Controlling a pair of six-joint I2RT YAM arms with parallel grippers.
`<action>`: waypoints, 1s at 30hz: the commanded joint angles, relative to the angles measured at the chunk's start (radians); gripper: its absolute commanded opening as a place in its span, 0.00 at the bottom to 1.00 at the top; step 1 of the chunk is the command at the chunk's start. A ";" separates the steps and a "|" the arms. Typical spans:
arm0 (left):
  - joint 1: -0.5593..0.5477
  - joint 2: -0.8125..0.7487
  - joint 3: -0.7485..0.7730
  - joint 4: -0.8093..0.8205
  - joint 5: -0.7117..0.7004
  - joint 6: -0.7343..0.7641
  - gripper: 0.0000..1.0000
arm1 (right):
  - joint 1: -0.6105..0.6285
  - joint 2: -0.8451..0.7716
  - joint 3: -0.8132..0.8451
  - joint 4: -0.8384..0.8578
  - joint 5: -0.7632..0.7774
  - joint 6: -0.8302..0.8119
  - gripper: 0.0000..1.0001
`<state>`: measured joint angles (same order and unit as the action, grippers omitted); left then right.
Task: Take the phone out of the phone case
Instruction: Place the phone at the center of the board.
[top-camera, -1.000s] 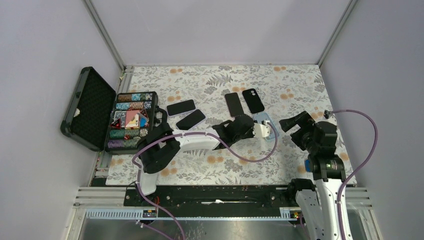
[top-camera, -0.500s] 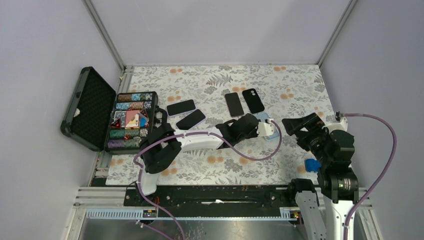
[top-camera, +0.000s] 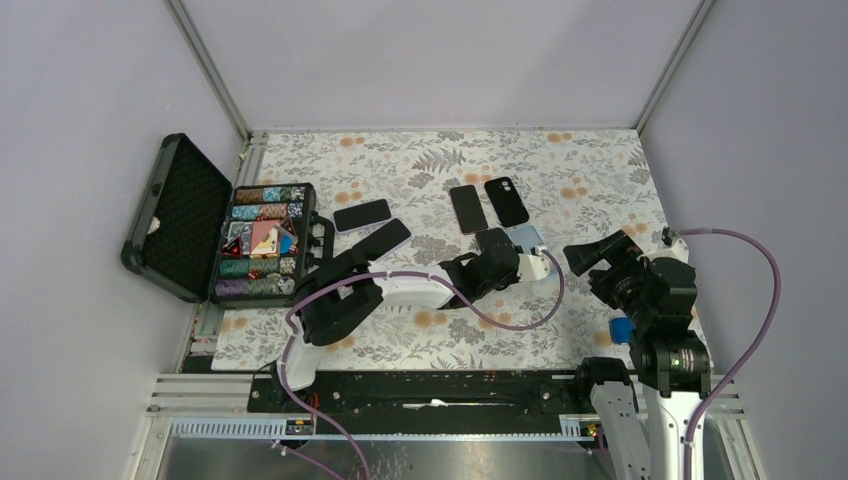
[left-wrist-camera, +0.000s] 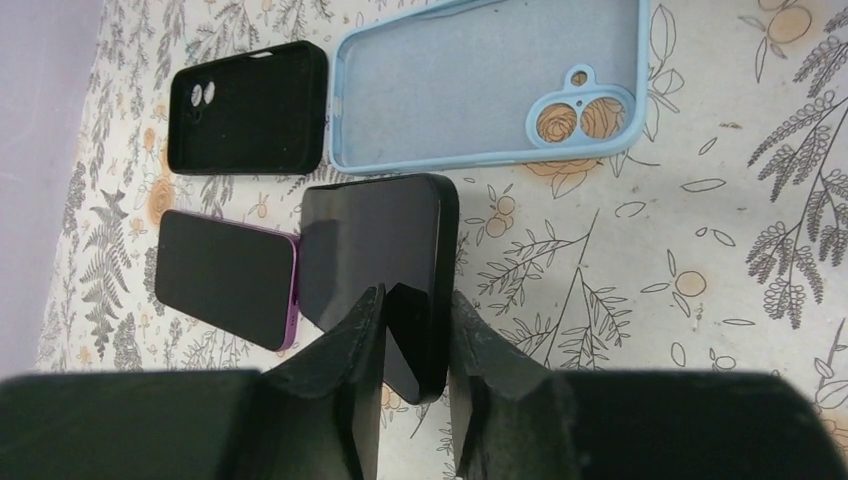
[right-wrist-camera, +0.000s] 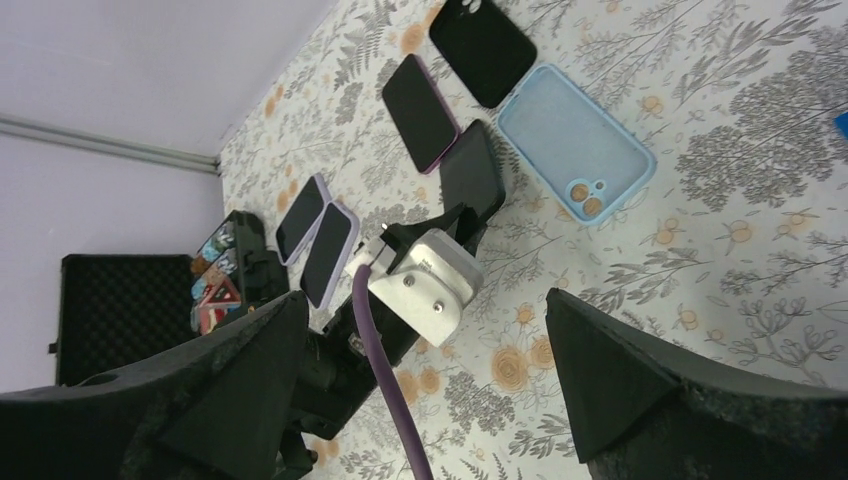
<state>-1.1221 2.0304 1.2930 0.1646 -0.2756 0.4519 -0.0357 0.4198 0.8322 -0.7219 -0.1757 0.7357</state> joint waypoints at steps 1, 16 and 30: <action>0.004 0.073 -0.061 -0.118 0.033 -0.103 0.24 | -0.004 0.043 0.052 0.043 0.070 -0.049 0.95; 0.004 0.052 -0.099 -0.108 0.052 -0.113 0.61 | -0.004 0.047 0.016 0.116 0.064 -0.050 1.00; 0.068 -0.397 -0.256 -0.084 0.117 -0.310 0.97 | -0.004 0.122 0.026 0.142 0.076 -0.100 1.00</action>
<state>-1.1084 1.7721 1.0405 0.0612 -0.1772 0.2520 -0.0360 0.4919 0.8436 -0.6361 -0.0917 0.6743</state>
